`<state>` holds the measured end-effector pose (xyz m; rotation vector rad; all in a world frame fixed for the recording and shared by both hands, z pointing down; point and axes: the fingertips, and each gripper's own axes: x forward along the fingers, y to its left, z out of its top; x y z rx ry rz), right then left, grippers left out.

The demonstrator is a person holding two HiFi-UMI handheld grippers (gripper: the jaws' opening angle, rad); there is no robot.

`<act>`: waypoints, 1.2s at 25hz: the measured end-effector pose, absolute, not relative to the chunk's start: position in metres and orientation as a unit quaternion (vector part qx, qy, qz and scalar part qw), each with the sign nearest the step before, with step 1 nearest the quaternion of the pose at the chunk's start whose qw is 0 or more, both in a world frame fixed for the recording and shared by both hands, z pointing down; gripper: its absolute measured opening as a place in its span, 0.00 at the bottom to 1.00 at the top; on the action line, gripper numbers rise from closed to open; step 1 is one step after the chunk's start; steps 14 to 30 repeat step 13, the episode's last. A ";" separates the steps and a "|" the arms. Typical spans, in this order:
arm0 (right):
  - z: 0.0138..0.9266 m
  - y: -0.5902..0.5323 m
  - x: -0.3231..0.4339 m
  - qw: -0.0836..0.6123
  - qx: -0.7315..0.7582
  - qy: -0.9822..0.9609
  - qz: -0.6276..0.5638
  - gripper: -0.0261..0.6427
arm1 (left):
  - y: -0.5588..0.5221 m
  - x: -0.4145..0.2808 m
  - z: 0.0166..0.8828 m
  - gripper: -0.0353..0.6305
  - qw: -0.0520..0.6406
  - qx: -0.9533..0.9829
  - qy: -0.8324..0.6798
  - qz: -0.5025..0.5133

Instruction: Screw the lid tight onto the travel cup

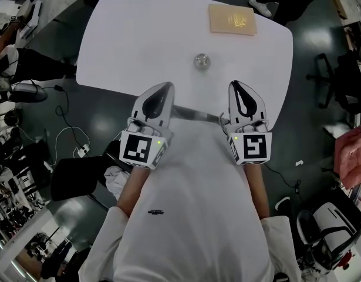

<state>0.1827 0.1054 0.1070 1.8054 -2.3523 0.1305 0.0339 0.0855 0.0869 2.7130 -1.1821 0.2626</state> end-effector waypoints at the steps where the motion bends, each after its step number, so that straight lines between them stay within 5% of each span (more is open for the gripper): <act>1: 0.107 0.106 0.182 0.087 0.605 -0.791 0.042 0.06 | 0.086 0.035 0.086 0.06 0.085 0.910 -0.396 0.088; 30: 0.109 0.114 0.182 0.087 0.606 -0.789 0.045 0.06 | 0.092 0.039 0.087 0.06 0.085 0.910 -0.396 0.088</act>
